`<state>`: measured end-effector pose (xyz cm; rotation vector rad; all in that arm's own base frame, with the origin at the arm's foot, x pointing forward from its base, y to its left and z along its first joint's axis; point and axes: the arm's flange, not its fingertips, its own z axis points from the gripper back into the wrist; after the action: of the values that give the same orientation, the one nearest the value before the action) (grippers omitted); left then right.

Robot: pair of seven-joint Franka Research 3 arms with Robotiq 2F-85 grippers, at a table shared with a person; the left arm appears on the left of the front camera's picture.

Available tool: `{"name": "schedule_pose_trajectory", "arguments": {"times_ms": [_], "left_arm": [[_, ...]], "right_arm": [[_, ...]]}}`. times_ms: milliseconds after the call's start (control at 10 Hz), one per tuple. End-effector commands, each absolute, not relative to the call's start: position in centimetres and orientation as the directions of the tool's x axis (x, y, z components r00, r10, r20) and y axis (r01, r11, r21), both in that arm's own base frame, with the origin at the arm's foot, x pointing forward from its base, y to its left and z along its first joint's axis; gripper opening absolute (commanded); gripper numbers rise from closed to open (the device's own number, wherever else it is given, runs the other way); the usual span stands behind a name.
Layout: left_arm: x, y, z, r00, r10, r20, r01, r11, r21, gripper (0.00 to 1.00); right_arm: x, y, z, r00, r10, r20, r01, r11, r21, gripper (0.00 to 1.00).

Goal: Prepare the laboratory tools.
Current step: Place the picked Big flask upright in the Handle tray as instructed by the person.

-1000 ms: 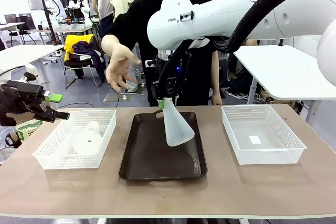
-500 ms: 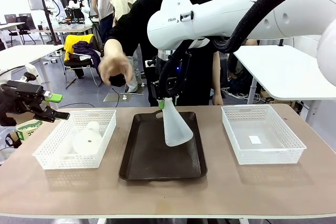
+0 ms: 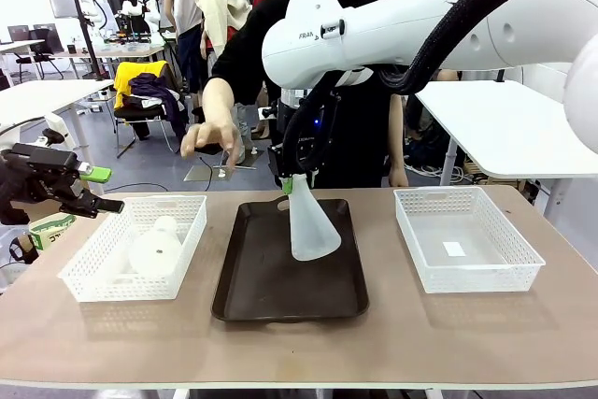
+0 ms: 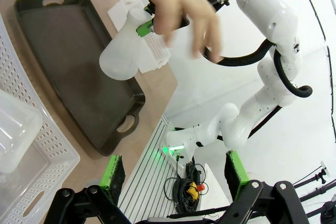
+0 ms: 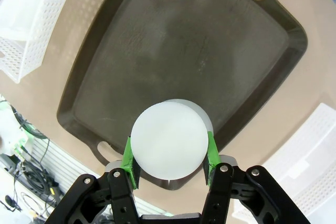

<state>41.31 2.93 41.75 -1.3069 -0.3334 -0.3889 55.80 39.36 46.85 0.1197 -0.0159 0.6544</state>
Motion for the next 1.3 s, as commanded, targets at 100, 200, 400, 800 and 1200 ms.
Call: {"name": "schedule_pose_trajectory", "arguments": {"times_ms": [100,200,400,800,1200], "left_arm": [[41.3,3.0,41.9,0.882,-0.085,0.464,0.472,0.199,-0.859,1.0],[41.3,3.0,41.9,0.882,-0.085,0.464,0.472,0.199,-0.859,1.0],[41.3,3.0,41.9,0.882,-0.085,0.464,0.472,0.199,-0.859,1.0],[41.3,3.0,41.9,0.882,-0.085,0.464,0.472,0.199,-0.859,1.0],[41.3,3.0,41.9,0.882,-0.085,0.464,0.472,0.199,-0.859,1.0]], "right_arm": [[55.7,39.2,46.7,0.794,0.604,0.06,-0.607,0.788,0.105,0.0],[55.7,39.2,46.7,0.794,0.604,0.06,-0.607,0.788,0.105,0.0],[55.7,39.2,46.7,0.794,0.604,0.06,-0.607,0.788,0.105,0.0],[55.8,39.4,46.8,0.794,0.606,0.052,-0.608,0.787,0.106,0.0],[54.7,37.5,47.2,0.686,0.684,0.249,-0.715,0.698,0.051,0.0]]}}
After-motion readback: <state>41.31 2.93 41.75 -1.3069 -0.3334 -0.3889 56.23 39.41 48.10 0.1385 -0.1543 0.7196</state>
